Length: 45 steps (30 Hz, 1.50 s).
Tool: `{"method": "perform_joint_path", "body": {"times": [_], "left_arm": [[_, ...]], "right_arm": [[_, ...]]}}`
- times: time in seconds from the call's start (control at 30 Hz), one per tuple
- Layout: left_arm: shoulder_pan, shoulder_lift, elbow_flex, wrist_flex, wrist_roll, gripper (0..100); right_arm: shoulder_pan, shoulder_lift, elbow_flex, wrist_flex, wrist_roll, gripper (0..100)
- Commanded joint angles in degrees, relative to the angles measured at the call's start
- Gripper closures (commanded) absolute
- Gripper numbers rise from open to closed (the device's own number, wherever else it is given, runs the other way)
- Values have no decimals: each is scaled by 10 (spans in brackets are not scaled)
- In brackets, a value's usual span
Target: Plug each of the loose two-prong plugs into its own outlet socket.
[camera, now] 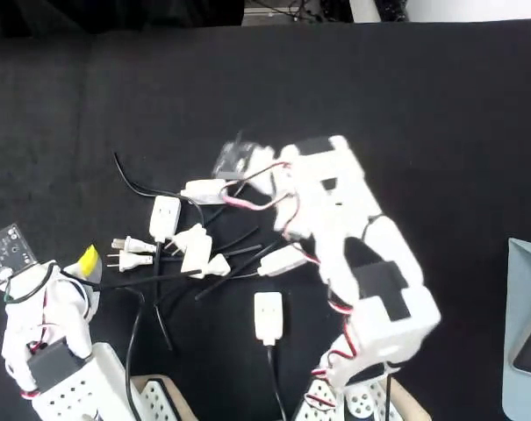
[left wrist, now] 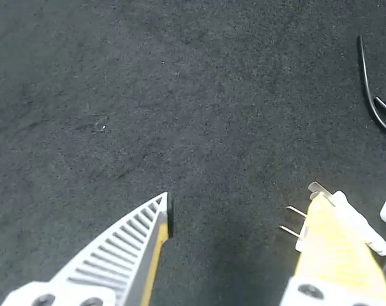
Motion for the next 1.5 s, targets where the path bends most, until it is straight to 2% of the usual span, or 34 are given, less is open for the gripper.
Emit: {"method": "perform_joint_path", "body": {"times": [0.0, 0.17, 0.23, 0.47, 0.7, 0.93, 1.13, 1.33, 1.47], "left_arm": [[6, -4, -12, -2, -6, 664], [6, -4, -12, -2, -6, 664], [6, -4, -12, -2, -6, 664], [6, -4, -11, -2, -6, 664], [6, -4, -11, -2, -6, 664], [6, -4, -11, -2, -6, 664], [9, -4, -7, -3, -6, 664], [9, -4, -7, -3, -6, 664], [7, -4, -7, -3, -6, 664]], "right_arm": [[-9, 26, -7, -4, 27, 635], [-8, 68, -7, -4, 41, 636], [-8, 73, -13, -4, 41, 667], [4, 76, -38, -4, 40, 980], [63, 74, -58, 48, 33, 986], [158, 73, -111, 62, -82, 986], [211, 73, -133, 60, -213, 986], [224, 73, -167, 61, -337, 986], [207, 77, -181, 57, -410, 984]]}}
